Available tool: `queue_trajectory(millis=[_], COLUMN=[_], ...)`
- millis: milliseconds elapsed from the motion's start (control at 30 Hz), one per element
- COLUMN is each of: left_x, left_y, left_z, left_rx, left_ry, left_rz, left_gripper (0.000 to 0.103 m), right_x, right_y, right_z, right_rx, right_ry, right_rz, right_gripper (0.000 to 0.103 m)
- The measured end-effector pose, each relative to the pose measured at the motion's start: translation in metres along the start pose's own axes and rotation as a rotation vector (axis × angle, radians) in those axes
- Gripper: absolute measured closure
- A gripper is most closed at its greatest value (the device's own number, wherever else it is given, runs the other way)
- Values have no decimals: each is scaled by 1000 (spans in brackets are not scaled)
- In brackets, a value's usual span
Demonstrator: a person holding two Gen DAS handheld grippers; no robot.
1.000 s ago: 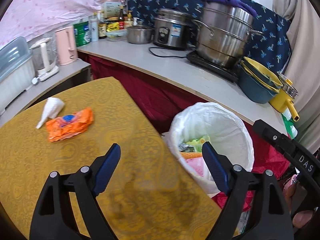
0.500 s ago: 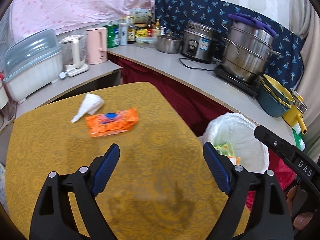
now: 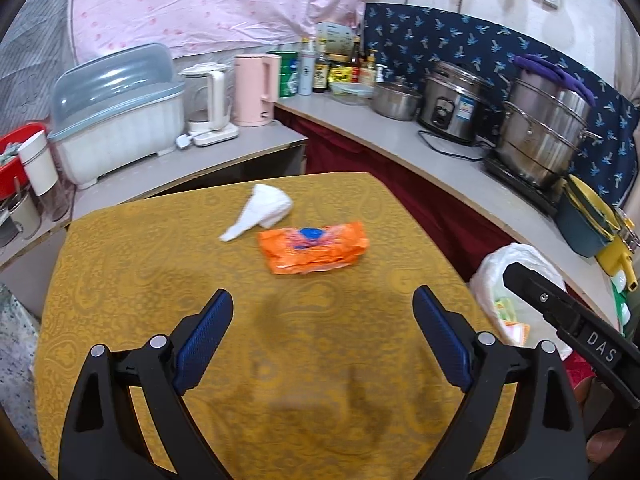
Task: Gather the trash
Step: 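Move both grippers back toward the white tissue and orange packet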
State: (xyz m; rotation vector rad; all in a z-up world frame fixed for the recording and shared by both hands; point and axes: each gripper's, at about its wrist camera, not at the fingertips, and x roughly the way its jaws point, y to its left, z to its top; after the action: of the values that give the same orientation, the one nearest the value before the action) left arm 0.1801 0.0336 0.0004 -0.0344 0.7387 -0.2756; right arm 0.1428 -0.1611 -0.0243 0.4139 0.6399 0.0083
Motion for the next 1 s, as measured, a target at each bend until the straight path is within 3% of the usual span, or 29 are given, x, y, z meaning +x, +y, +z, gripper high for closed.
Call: queue_trajectory(millis=[433,1000], left_x=[34,142], left_y=[60,86], left_z=[4,41], left_rx=[-23,5], left_ry=[34,101], left_rz=[81,112], left_gripper=[16,12], right_x=[83,201], right_y=[43,5], right_z=[-7,12], right_rx=[-27,95], right_ry=[110,215], right_rz=[22,-21], right_gripper=[54,53])
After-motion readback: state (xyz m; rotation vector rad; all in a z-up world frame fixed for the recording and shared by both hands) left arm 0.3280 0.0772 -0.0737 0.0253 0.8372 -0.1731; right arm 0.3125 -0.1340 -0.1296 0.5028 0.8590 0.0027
